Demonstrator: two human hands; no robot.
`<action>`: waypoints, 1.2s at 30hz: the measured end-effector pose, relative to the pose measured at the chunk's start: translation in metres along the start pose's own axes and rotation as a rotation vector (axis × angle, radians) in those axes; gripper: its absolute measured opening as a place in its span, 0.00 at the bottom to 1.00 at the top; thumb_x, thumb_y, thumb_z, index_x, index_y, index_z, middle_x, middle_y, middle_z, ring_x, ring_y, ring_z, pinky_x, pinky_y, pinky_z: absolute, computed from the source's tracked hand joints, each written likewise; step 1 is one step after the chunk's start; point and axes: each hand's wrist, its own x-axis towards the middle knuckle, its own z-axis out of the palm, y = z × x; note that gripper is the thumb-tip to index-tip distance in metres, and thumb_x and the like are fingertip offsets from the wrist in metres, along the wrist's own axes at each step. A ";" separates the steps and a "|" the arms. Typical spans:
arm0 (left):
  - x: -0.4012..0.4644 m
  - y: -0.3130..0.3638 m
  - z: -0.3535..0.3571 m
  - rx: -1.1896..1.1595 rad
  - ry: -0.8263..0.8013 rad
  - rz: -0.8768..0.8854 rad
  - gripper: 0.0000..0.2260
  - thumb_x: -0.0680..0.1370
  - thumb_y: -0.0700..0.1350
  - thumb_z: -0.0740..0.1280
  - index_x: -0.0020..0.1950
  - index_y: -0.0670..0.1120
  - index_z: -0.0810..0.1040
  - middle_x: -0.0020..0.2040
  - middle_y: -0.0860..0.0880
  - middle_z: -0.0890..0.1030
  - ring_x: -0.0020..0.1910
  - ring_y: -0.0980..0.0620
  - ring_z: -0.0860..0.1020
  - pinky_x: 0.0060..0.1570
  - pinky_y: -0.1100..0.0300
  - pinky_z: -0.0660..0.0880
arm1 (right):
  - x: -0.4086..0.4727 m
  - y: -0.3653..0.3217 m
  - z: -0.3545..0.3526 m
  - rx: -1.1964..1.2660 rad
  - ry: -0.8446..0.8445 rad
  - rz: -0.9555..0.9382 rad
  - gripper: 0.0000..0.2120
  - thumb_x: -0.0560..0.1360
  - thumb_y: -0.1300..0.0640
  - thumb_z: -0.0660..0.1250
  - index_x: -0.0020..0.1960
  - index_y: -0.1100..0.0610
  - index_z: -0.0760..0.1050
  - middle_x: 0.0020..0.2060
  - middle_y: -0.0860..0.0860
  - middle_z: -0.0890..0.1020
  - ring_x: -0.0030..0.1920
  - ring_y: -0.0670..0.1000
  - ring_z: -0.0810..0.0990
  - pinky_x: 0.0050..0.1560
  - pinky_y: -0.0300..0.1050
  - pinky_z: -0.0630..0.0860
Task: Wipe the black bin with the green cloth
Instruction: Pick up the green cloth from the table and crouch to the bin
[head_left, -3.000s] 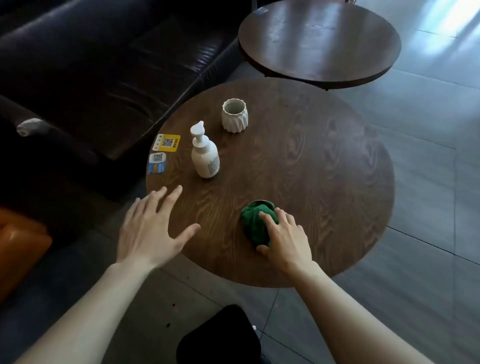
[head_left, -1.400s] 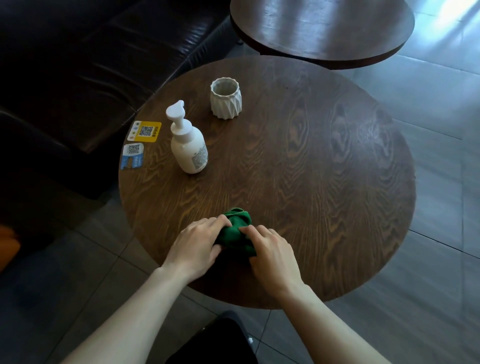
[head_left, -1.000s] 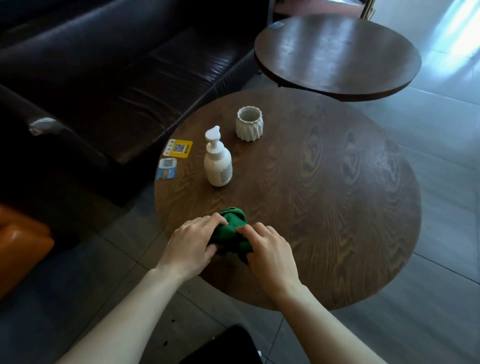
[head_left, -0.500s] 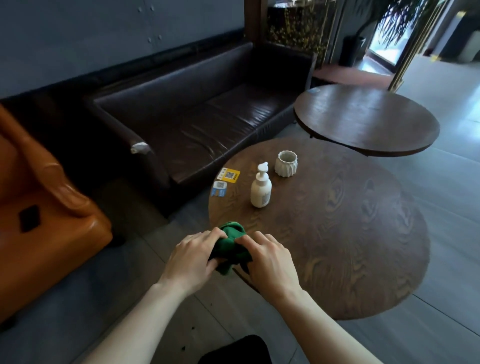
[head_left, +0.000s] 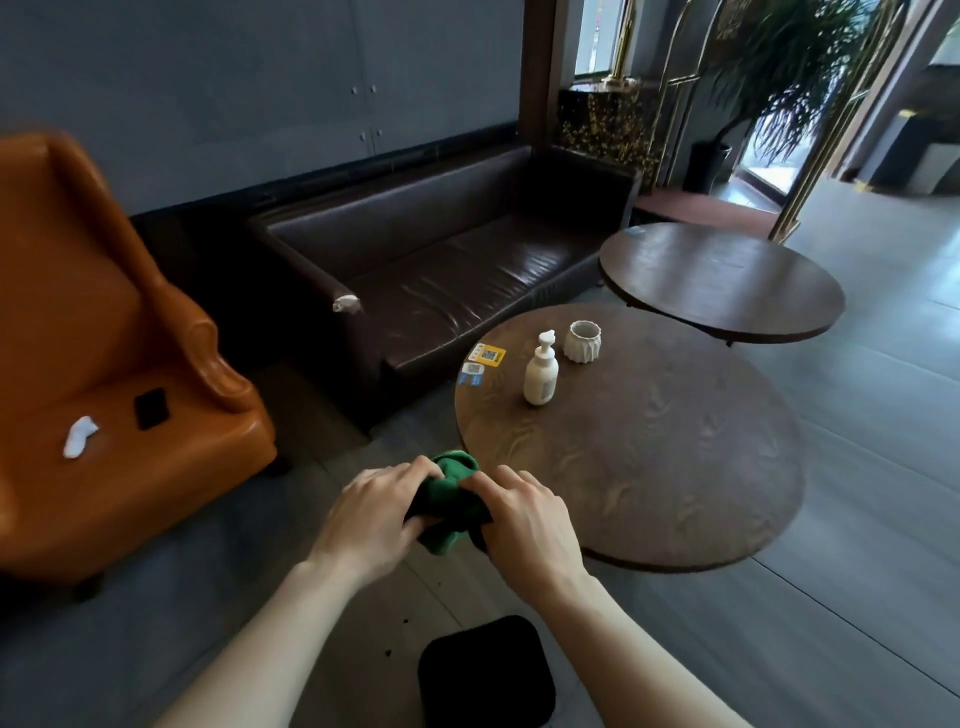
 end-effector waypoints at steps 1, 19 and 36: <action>-0.016 0.002 -0.006 0.007 0.000 0.004 0.18 0.75 0.43 0.72 0.61 0.57 0.72 0.60 0.58 0.83 0.60 0.49 0.81 0.59 0.52 0.74 | -0.012 -0.011 -0.005 -0.001 -0.006 0.000 0.18 0.76 0.56 0.70 0.64 0.45 0.76 0.50 0.47 0.80 0.51 0.55 0.78 0.36 0.47 0.69; -0.151 0.043 0.016 -0.070 -0.048 -0.066 0.19 0.73 0.46 0.70 0.60 0.61 0.71 0.57 0.60 0.83 0.55 0.48 0.82 0.44 0.56 0.70 | -0.150 -0.046 -0.014 0.024 -0.159 0.079 0.23 0.75 0.57 0.67 0.68 0.43 0.73 0.54 0.47 0.80 0.58 0.55 0.78 0.46 0.54 0.80; -0.172 0.047 0.207 -0.088 -0.139 -0.166 0.18 0.73 0.50 0.70 0.60 0.62 0.70 0.57 0.63 0.82 0.53 0.48 0.82 0.45 0.55 0.71 | -0.220 0.068 0.123 0.120 -0.261 0.106 0.24 0.72 0.59 0.70 0.67 0.45 0.76 0.53 0.47 0.80 0.54 0.55 0.78 0.42 0.53 0.80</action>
